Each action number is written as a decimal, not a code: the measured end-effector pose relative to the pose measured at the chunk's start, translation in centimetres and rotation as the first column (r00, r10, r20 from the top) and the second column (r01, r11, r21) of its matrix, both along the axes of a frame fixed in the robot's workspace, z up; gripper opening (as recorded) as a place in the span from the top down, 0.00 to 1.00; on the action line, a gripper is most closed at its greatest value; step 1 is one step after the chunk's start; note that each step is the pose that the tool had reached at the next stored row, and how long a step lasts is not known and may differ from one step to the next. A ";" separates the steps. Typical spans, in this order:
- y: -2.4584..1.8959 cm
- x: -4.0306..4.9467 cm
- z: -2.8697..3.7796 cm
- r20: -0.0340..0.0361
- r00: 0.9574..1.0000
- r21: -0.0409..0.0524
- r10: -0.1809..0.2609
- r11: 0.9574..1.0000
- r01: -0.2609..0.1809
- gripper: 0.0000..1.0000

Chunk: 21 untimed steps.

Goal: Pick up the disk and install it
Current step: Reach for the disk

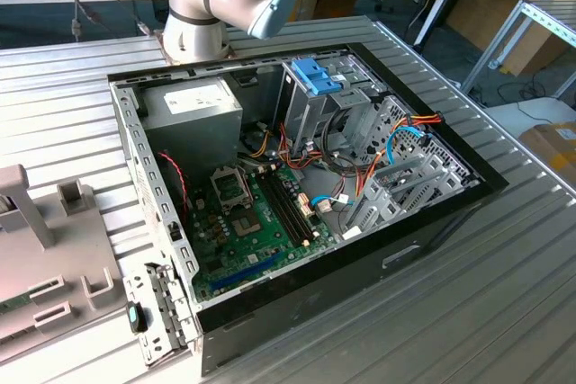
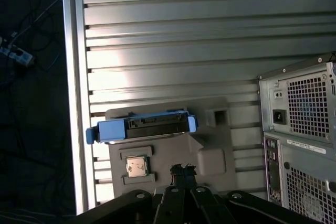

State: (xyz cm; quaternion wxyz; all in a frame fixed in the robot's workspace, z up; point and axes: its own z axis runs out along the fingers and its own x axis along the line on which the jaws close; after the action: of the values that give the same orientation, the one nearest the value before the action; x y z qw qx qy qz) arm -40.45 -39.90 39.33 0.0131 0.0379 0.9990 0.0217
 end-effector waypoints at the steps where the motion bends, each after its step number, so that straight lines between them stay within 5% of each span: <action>1: 0.00 -0.05 0.00 0.000 1.000 0.000 0.000 1.000 0.000 0.89; 11: 0.00 -1.20 0.00 0.000 1.000 0.000 0.000 1.000 0.000 0.89; 21: 0.00 -1.36 0.00 0.000 1.000 0.000 0.000 1.000 0.000 0.89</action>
State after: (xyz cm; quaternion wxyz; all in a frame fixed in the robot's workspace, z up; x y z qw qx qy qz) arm -41.82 -39.90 39.33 0.0131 0.0379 0.9990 0.0217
